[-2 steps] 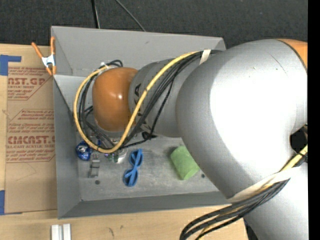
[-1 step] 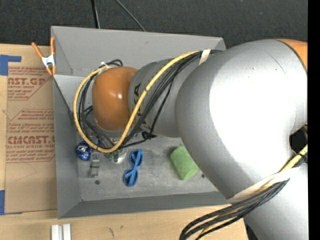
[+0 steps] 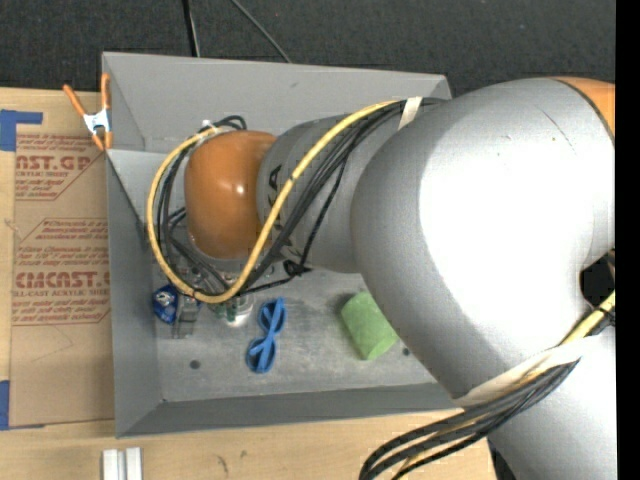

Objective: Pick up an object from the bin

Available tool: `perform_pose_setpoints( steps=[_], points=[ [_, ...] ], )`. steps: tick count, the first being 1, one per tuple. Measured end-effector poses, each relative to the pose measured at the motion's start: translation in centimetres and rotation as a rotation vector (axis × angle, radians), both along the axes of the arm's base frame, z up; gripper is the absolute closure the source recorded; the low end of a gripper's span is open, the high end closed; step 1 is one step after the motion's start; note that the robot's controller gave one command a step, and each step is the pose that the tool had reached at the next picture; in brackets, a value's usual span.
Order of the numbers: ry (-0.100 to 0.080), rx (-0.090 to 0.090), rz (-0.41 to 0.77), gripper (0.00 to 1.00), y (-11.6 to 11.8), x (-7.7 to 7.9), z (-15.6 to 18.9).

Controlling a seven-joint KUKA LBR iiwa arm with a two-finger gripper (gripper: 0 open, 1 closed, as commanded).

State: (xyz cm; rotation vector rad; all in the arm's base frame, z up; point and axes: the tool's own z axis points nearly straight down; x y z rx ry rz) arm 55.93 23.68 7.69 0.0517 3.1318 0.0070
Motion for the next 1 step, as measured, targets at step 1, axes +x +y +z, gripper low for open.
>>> perform_pose_setpoints(
  steps=[1],
  points=[
    [0.001, 0.001, 0.001, 1.0, 0.13, 0.18, 12.4]
  ],
)
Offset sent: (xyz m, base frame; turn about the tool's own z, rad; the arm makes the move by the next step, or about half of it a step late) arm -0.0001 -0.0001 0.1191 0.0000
